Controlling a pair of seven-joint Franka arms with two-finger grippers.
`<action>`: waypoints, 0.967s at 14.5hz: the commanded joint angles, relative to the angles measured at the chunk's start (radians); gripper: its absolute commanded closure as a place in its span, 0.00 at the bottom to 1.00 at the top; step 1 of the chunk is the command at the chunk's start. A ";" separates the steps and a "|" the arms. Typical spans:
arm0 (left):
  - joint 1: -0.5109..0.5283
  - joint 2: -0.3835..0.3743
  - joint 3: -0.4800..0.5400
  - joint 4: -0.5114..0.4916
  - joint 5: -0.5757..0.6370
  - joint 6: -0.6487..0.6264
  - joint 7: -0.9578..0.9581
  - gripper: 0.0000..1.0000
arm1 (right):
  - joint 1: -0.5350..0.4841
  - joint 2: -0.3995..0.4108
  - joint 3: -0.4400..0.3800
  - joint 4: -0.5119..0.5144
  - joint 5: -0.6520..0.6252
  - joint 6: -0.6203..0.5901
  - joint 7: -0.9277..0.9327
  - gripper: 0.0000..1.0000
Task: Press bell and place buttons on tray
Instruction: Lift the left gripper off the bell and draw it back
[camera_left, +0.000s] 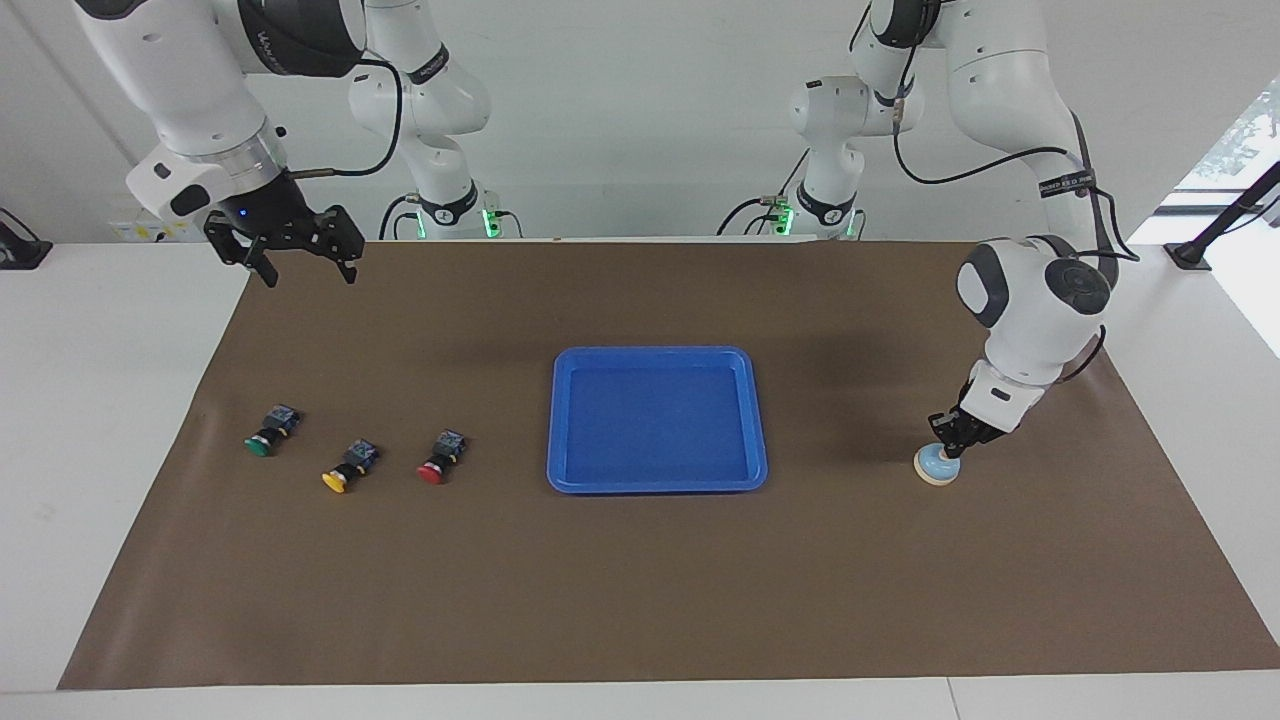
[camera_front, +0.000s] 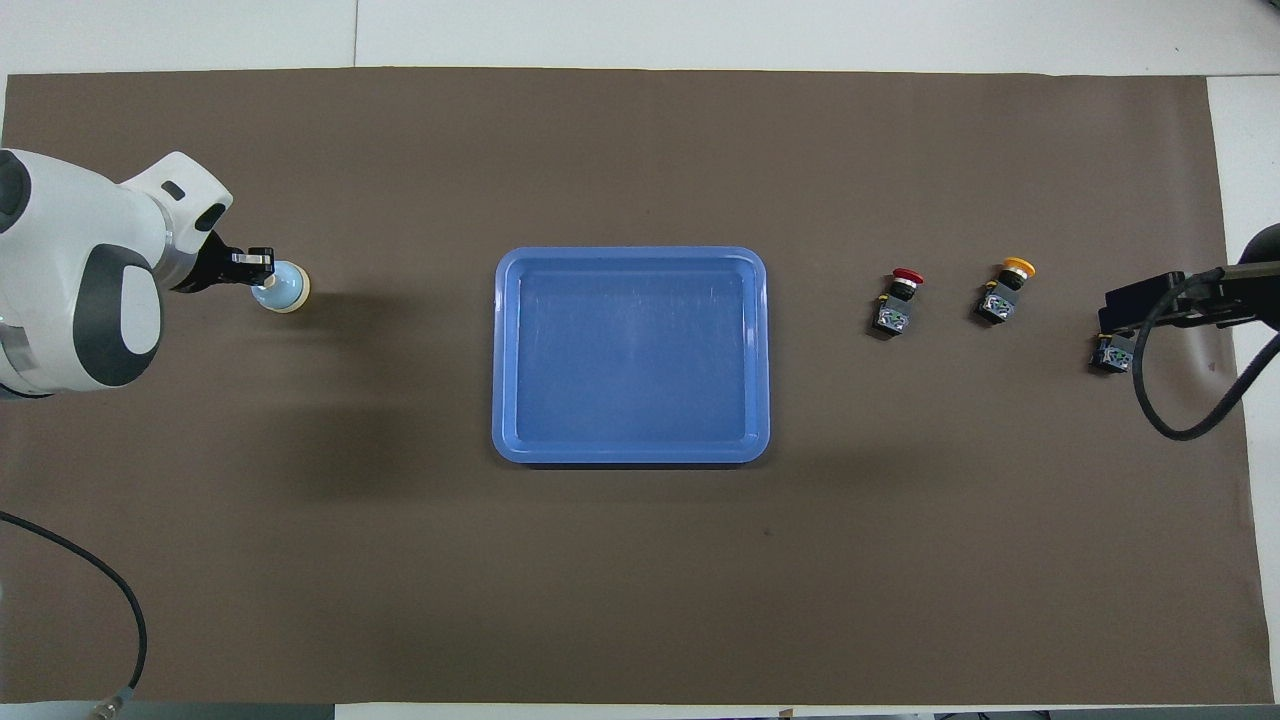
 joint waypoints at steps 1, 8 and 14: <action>-0.001 0.017 0.001 -0.045 0.017 0.086 -0.001 1.00 | -0.015 -0.010 0.011 -0.009 -0.012 -0.008 -0.014 0.00; 0.008 -0.094 0.008 0.058 0.018 -0.217 0.010 0.73 | -0.015 -0.011 0.011 -0.009 -0.012 -0.008 -0.014 0.00; 0.011 -0.323 0.008 0.066 0.018 -0.422 0.002 0.00 | -0.015 -0.011 0.011 -0.009 -0.012 -0.008 -0.014 0.00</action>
